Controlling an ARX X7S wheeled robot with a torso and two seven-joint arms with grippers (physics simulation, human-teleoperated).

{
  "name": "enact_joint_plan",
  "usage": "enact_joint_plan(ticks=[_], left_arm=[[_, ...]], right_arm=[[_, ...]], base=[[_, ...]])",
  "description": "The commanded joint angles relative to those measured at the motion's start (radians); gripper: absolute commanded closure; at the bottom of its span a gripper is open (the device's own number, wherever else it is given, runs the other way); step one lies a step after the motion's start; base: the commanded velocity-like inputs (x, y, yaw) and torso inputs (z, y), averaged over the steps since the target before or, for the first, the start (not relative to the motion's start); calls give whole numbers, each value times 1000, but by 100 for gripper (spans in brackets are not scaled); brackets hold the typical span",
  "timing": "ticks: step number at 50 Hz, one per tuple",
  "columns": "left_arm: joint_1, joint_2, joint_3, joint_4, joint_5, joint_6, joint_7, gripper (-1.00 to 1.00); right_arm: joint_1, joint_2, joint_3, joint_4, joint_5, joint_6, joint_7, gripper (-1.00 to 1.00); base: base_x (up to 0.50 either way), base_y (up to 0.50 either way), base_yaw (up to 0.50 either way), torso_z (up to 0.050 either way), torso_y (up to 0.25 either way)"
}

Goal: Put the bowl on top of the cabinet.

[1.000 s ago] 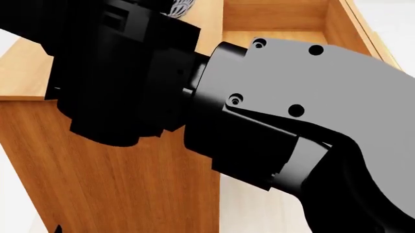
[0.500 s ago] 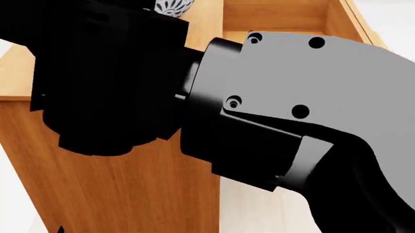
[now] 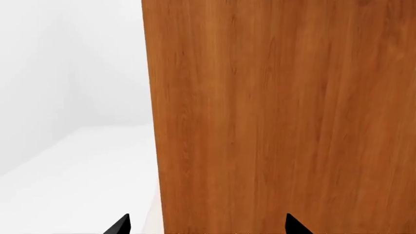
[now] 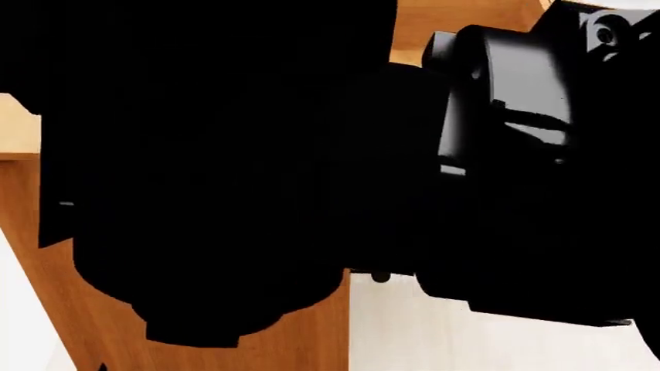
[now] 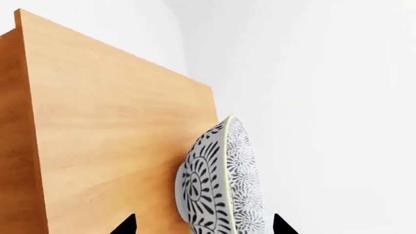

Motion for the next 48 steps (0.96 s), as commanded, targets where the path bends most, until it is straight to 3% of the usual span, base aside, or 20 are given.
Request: enact_joint_plan(ticks=[1,11,14,16,18,20,26,32,37,40,41,47,48], left_arm=[[-7,3,10,-12,6,-3,-1,-100],[-8,-4,-1,-6,-7,-4,-3,-100],[-17,1,1,-21,-7,-3,-2,-100],[-23,5,9,-32,1,-4,-1,-100],[-28,8,13,-44,4,-4,0,-100],[-34,10,16,-55,8,-6,1,-100],[-58,22,28,-99,18,-9,2,-100],[-84,44,61,-147,46,-12,6,-100],[-108,58,76,-209,58,-2,17,-100],[-122,66,74,-241,54,3,22,-100],[-122,66,75,-242,54,4,22,-100],[-169,95,67,-337,57,48,31,-100],[-198,112,69,-405,100,84,12,-100]], right_arm=[[51,111,25,-95,32,39,3,-100],[-11,294,-73,22,-100,-35,-32,-100],[-128,379,-91,315,-293,-132,197,-100],[-199,423,71,479,-271,-116,408,-100],[-208,487,15,428,-321,-97,499,-100],[-268,600,121,344,-195,-78,541,-100],[-406,820,182,182,-67,-94,603,-100],[-708,1062,236,135,102,-425,622,-100],[-953,1151,215,176,211,-744,627,-100],[-1113,1150,193,250,289,-963,601,-100],[-1115,1150,192,251,289,-966,600,-100],[-1388,1055,189,420,436,-1337,453,-100],[-1476,1003,205,490,497,-1442,368,-100]], base=[[0,0,0,0,0],[0,0,0,0,0],[0,0,0,0,0],[0,0,0,0,0],[0,0,0,0,0],[0,0,0,0,0],[0,0,0,0,0],[0,0,0,0,0],[0,0,0,0,0],[0,0,0,-7,0],[0,0,0,0,0],[0,0,0,-2,0],[0,0,0,0,0]])
